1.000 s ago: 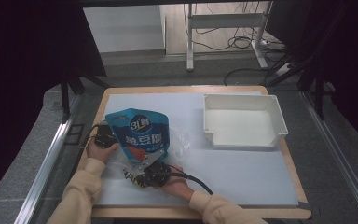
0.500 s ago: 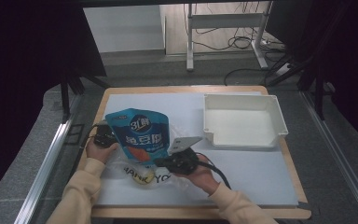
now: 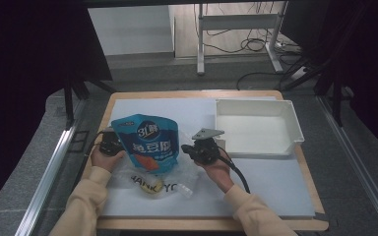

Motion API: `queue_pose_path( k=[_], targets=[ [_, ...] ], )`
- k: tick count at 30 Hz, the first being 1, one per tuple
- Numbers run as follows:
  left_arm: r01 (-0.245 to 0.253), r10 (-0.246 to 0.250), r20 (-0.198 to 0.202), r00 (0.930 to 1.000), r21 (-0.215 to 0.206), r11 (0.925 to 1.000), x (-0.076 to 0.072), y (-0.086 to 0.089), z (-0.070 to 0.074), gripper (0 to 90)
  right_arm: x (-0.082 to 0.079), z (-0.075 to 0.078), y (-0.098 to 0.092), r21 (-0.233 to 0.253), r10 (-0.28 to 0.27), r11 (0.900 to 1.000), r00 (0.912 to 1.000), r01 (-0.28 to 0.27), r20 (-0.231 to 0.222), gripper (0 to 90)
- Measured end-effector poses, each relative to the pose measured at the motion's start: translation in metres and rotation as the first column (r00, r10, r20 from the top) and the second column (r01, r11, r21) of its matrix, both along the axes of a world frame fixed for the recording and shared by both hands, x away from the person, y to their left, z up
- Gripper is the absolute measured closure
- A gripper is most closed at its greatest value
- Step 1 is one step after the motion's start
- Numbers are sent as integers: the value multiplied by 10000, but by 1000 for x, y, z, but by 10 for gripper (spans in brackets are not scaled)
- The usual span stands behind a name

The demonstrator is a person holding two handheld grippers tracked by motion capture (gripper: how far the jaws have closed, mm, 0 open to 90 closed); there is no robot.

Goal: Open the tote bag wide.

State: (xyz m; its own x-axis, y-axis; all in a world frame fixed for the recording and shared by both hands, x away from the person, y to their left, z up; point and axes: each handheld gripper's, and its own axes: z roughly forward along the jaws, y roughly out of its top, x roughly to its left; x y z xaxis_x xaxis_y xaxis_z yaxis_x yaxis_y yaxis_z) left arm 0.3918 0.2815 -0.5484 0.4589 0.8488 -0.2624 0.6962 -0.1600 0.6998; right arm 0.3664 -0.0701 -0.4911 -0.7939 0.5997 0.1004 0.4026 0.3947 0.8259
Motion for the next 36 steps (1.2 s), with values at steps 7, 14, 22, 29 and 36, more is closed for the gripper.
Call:
queue_pose_path(
  k=[7,14,22,29,36],
  targets=[
    [-4,4,36,10000,64,10000,0,0,0,899,16,-40,2,-1290,-1137,9855,9933,1098,-229,891],
    [34,-34,26,10000,284,9996,-1,-2,-2,898,18,-47,-5,-1624,-1398,9771,9902,1377,-15,892],
    [47,-50,90,9999,260,9997,-2,-2,-1,885,19,-47,-7,-1438,-1416,9799,9898,1383,-127,891],
    [-49,79,656,9978,-452,9990,-9,8,17,875,14,-29,-15,-548,-1234,9909,9923,1227,-95,891],
    [-162,351,1222,9919,-1527,9881,-20,26,40,850,4,-2,-25,190,-814,9965,9964,809,232,891]
  ],
)
